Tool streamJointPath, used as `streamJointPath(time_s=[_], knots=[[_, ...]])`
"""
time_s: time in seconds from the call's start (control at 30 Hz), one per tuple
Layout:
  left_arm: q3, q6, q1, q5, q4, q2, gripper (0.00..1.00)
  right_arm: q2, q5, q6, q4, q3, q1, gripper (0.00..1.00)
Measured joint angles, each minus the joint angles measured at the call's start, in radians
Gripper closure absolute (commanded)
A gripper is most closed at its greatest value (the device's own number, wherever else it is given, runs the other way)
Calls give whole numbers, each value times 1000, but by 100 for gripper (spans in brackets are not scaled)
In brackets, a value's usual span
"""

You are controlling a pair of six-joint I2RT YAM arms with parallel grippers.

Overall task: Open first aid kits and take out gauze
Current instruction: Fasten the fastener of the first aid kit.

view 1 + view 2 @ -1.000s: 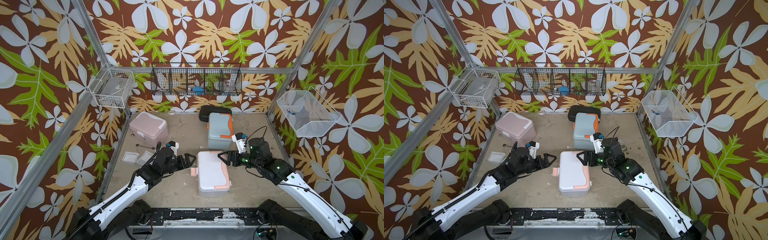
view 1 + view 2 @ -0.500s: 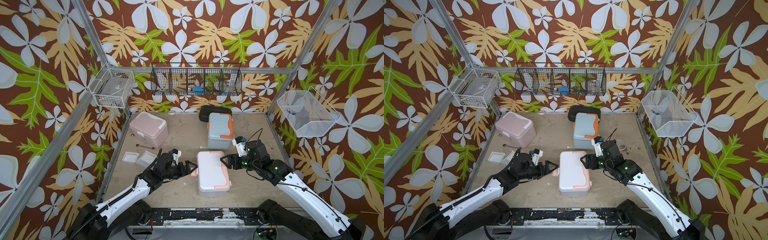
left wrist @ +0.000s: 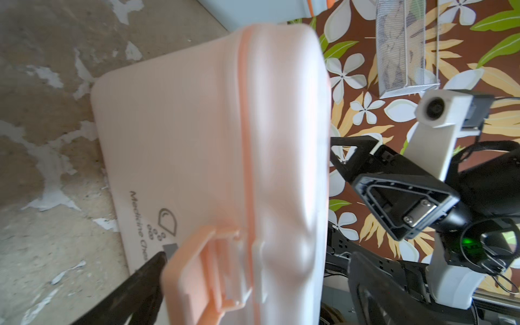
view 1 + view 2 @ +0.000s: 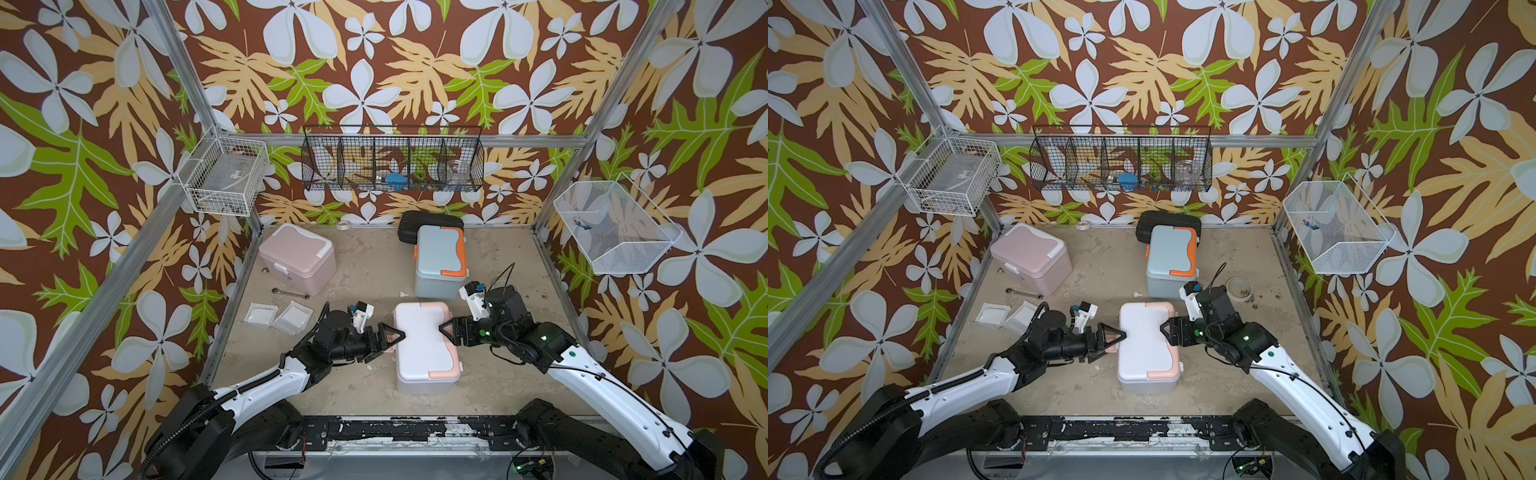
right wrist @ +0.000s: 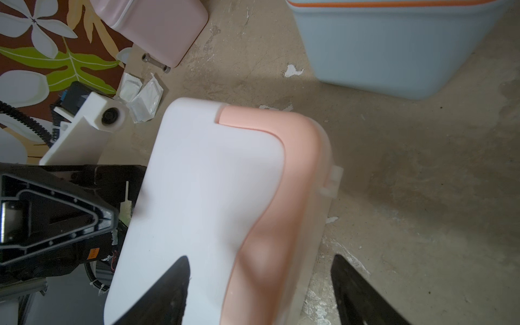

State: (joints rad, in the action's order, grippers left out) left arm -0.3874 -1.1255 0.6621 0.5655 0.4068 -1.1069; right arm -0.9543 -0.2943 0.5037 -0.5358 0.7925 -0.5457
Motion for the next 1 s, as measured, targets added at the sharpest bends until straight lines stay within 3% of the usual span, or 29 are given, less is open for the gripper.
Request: streamJointPath(time_s=[0.47, 1.0], knots=[[-31, -27, 12, -10, 6, 34, 0, 7, -18, -6, 10, -23, -3, 21], [-73, 16, 13, -51, -153, 109, 0, 16, -18, -6, 11, -32, -3, 21]])
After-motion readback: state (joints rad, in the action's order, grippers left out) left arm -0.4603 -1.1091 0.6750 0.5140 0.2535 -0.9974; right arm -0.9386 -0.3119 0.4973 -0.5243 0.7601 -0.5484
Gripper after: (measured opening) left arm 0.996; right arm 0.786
